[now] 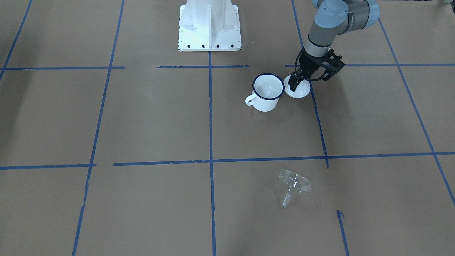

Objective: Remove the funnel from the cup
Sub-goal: 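Move the left gripper to the white lid and grasp its knob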

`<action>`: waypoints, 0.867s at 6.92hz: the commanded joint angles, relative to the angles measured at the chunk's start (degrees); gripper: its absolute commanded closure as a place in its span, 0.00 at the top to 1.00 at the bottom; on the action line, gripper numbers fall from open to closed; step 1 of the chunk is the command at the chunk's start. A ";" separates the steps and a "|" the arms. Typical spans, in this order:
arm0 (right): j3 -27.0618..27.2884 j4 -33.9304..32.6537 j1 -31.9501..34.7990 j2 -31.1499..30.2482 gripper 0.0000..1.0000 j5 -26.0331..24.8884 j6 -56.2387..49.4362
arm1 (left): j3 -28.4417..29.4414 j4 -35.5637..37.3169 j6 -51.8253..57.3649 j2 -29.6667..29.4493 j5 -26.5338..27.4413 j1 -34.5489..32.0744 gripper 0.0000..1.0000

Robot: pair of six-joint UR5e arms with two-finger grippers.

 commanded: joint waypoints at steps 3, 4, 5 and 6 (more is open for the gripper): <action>0.03 0.00 0.00 0.00 1.00 0.00 0.00 | -0.82 0.11 -1.64 0.40 -0.03 0.33 0.76; 0.03 0.00 0.00 0.00 1.00 0.00 0.00 | -0.91 0.11 -1.81 0.40 -0.12 0.77 0.77; 0.03 0.00 0.00 0.00 1.00 0.00 0.00 | -0.91 0.20 -1.90 0.40 -0.12 1.12 0.77; -0.06 0.00 0.00 0.00 1.00 0.00 0.00 | -1.35 0.29 -2.69 0.40 -0.12 1.56 0.76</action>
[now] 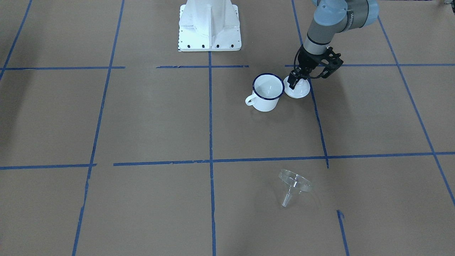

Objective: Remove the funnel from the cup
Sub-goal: 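Move the left gripper to the white lid and grasp its knob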

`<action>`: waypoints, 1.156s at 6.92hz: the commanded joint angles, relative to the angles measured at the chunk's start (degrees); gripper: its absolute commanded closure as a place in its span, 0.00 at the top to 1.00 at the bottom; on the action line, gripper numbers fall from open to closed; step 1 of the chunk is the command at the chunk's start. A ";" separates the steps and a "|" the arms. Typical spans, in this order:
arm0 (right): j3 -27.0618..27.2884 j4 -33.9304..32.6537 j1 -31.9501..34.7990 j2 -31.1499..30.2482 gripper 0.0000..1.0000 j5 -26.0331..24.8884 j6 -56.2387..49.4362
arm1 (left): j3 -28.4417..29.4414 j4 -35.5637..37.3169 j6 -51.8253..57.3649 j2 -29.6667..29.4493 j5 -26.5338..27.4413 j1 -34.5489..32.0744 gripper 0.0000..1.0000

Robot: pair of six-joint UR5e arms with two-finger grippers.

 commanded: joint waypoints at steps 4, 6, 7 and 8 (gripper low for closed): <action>0.01 0.00 0.00 0.00 1.00 0.00 0.00 | -2.10 2.73 -0.66 0.18 -0.01 0.31 0.00; 0.01 0.00 0.00 0.00 1.00 0.00 0.00 | -3.60 3.44 -0.75 0.19 -0.10 0.13 0.00; 0.01 0.00 0.00 0.00 1.00 0.00 0.00 | -4.73 5.27 -0.75 0.10 -0.01 -0.04 0.00; 0.01 0.00 0.00 0.00 1.00 0.00 0.00 | -7.70 7.98 -0.75 0.18 -0.10 -0.31 0.00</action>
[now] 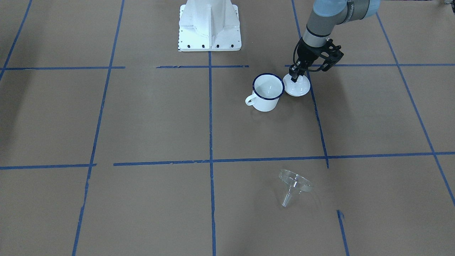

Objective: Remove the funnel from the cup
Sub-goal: 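Carry the white lid over the mug with the left gripper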

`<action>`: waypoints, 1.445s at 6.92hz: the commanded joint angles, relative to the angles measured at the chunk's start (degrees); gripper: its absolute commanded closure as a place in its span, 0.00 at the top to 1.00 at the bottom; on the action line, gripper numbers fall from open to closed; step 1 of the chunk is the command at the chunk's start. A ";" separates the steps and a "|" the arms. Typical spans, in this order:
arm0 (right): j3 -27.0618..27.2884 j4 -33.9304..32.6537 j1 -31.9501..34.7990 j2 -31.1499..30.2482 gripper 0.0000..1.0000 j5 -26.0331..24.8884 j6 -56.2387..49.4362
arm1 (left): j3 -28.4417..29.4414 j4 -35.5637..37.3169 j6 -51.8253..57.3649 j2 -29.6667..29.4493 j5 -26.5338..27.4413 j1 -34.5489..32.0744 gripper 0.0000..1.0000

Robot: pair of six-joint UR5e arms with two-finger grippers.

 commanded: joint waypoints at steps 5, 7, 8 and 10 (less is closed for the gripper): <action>0.02 0.00 0.00 0.00 1.00 0.00 0.00 | -11.69 19.38 0.08 -8.53 -0.22 -2.90 0.00; 0.02 0.00 0.00 0.00 1.00 0.00 0.00 | -6.70 26.08 0.08 -19.09 -0.31 -2.55 0.00; -0.07 0.00 0.00 0.00 1.00 0.00 0.00 | -5.19 26.36 0.16 -20.43 -0.40 -2.46 0.00; 0.02 0.00 0.00 0.00 1.00 0.00 0.00 | -2.03 26.28 0.78 -22.54 -0.49 -2.46 0.00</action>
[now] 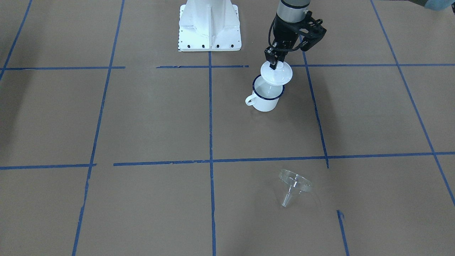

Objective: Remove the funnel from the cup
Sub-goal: 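Carry the white lid over the mug with the left gripper, then lower the lid onto the mug opening and open the left gripper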

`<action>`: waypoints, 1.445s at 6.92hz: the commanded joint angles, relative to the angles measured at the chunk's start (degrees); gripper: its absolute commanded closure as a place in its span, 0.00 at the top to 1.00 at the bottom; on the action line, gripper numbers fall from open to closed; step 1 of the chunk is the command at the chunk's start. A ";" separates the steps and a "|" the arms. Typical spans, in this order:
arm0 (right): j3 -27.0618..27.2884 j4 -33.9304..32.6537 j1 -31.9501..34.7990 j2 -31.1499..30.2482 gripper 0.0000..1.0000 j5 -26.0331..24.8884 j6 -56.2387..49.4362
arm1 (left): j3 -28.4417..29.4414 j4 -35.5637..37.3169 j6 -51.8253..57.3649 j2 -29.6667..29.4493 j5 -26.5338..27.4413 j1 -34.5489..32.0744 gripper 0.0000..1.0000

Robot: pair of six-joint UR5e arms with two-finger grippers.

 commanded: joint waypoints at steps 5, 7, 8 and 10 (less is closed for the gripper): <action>0.03 0.00 0.00 0.00 1.00 0.00 0.00 | 3.89 0.01 2.88 -2.80 0.01 -0.06 0.00; 0.03 0.00 0.00 0.00 1.00 0.00 0.00 | 3.98 -0.08 3.16 -2.80 0.10 -0.06 0.00; 0.03 0.00 0.00 0.00 1.00 0.00 0.00 | 4.15 -0.08 3.25 -2.71 0.10 -0.06 0.00; -0.06 0.00 0.00 0.00 1.00 0.00 0.00 | 4.76 -0.26 3.34 -2.80 0.10 -0.06 0.00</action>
